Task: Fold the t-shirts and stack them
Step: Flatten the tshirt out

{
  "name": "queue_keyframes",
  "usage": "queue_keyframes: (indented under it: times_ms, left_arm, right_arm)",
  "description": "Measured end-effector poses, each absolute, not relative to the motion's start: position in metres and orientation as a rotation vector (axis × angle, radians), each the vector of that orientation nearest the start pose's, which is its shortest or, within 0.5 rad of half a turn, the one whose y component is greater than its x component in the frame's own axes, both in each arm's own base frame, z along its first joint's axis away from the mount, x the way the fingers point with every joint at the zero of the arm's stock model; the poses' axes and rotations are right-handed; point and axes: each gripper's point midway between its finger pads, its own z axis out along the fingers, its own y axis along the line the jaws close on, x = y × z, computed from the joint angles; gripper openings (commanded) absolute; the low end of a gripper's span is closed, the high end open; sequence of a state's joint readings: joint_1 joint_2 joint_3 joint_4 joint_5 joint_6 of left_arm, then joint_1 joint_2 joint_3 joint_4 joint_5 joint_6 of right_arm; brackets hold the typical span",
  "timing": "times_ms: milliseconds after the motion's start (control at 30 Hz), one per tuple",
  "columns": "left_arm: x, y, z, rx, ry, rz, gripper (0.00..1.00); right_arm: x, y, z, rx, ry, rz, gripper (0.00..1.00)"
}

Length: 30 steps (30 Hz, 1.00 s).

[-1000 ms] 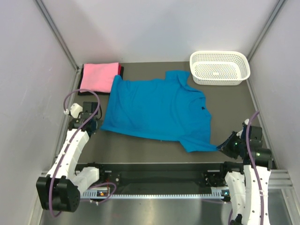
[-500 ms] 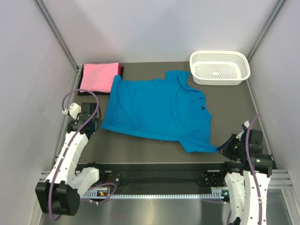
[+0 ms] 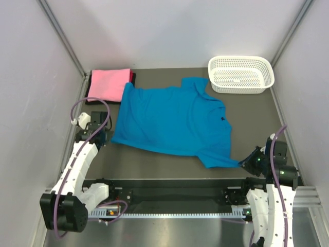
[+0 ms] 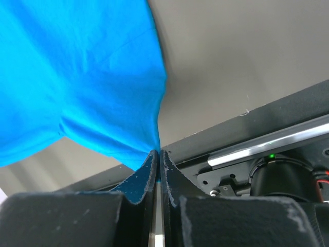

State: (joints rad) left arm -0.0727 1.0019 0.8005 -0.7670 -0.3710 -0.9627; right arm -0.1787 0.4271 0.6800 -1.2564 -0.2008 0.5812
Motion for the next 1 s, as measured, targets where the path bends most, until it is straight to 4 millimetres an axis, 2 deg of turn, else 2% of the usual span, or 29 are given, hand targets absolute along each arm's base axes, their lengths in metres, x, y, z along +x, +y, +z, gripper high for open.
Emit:
queue_keyframes:
  times_ms: [167, 367, 500, 700, 1000]
  left_arm:
    - [0.257, 0.015, 0.131, -1.179, 2.147, 0.039, 0.00]
    - [0.271, 0.020, 0.169, -1.162, 2.065, 0.029, 0.00]
    - [0.269, 0.024, 0.185, -1.155, 2.024, 0.036, 0.00]
    - [0.260, 0.029, 0.190, -1.152, 2.010, 0.060, 0.00]
    - [0.259, 0.030, 0.187, -1.154, 2.022, 0.073, 0.00]
  right_arm:
    - [0.111, 0.038, 0.119, 0.950, 2.438, 0.404, 0.00]
    - [0.112, 0.037, 0.117, 0.984, 2.456, 0.399, 0.00]
    - [0.112, 0.038, 0.117, 1.002, 2.450, 0.403, 0.00]
    - [0.112, 0.038, 0.117, 1.014, 2.440, 0.410, 0.00]
    - [0.114, 0.046, 0.115, 0.978, 2.418, 0.474, 0.00]
